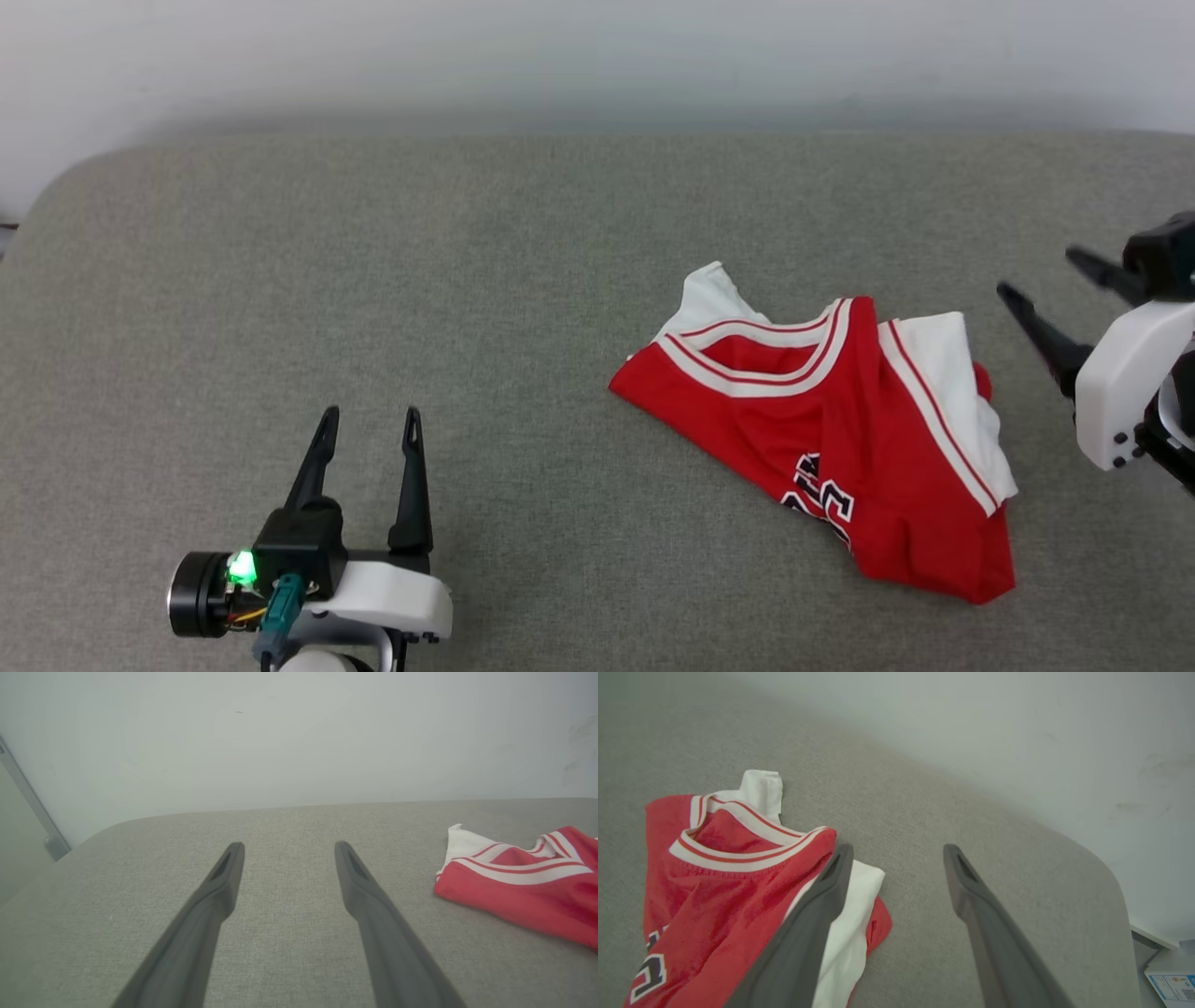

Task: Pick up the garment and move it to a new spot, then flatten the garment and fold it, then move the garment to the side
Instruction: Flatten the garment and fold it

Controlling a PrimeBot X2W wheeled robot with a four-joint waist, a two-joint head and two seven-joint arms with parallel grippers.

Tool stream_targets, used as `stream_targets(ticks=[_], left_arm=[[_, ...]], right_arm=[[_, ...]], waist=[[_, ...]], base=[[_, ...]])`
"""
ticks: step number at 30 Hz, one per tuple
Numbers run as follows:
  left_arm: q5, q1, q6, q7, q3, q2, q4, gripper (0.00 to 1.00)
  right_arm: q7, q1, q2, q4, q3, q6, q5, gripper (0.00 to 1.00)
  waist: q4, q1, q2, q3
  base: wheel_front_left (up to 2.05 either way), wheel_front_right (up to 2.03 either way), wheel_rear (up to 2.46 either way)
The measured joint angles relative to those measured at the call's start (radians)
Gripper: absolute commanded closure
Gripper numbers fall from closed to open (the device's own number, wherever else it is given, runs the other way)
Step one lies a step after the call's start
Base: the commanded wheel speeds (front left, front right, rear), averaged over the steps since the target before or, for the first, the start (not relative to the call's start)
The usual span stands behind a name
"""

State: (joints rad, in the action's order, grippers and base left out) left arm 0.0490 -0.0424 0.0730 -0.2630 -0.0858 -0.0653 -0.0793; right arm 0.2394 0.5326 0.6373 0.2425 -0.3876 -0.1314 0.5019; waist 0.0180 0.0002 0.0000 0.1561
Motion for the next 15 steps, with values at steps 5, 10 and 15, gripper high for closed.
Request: stream_targets(ticks=[5, 10, 15], left_arm=[[-0.002, -0.043, -0.004, 0.000, -0.010, 0.005, 0.010, 0.00], [-0.003, -0.087, -0.009, 0.000, -0.015, 0.008, 0.023, 0.00], [-0.005, -0.118, -0.007, 0.000, -0.031, 0.011, 0.027, 0.00]], right_arm=[[0.249, 0.050, 0.097, 0.008, -0.137, 0.000, 0.146, 0.00], [0.352, 0.127, 0.120, 0.047, -0.193, 0.000, 0.197, 0.00], [0.368, 0.192, 0.108, 0.126, -0.239, 0.000, 0.204, 0.00]], waist=[[0.019, 0.0000, 0.0000, 0.050], [0.043, 0.0000, 0.0000, 0.107], [0.073, 0.0000, 0.0000, 0.164]], base=[[0.00, 0.00, 0.00], [0.00, 0.00, 0.00], [0.00, 0.00, 0.00]])
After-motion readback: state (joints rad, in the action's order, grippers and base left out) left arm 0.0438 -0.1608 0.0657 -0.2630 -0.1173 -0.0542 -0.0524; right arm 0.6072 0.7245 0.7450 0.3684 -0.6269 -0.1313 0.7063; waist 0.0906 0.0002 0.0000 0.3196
